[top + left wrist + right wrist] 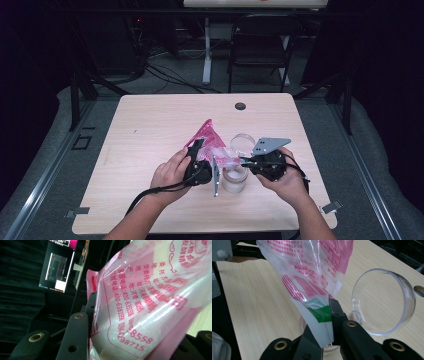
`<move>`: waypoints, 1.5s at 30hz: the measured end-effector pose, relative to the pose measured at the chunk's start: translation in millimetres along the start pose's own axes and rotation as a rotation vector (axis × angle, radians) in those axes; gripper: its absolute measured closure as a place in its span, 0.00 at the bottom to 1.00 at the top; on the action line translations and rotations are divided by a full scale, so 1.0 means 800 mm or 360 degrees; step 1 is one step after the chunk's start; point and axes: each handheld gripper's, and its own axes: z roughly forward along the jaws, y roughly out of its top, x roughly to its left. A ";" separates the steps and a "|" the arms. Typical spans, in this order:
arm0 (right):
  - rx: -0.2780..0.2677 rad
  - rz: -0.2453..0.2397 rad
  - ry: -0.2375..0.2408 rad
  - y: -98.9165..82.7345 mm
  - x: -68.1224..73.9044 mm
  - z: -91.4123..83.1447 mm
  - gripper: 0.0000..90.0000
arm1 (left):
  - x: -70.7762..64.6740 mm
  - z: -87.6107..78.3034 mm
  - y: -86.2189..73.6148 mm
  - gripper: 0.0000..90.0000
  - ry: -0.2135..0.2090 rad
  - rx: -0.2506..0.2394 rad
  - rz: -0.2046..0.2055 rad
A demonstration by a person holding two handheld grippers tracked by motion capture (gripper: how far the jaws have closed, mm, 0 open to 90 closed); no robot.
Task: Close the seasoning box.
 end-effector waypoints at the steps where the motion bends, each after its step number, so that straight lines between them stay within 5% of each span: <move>1: -0.0002 -0.0001 -0.0002 0.000 0.001 0.000 1.00 | 0.000 0.001 -0.001 0.73 -0.0007 -0.0004 -0.0010; 31: 0.0004 -0.0044 -0.0003 0.002 0.011 0.014 1.00 | -0.026 0.005 -0.023 0.74 -0.0145 0.0046 -0.0343; 45: 0.0011 -0.0060 0.0011 0.002 0.015 0.021 0.98 | -0.038 0.008 -0.032 0.74 -0.0202 0.0096 -0.0396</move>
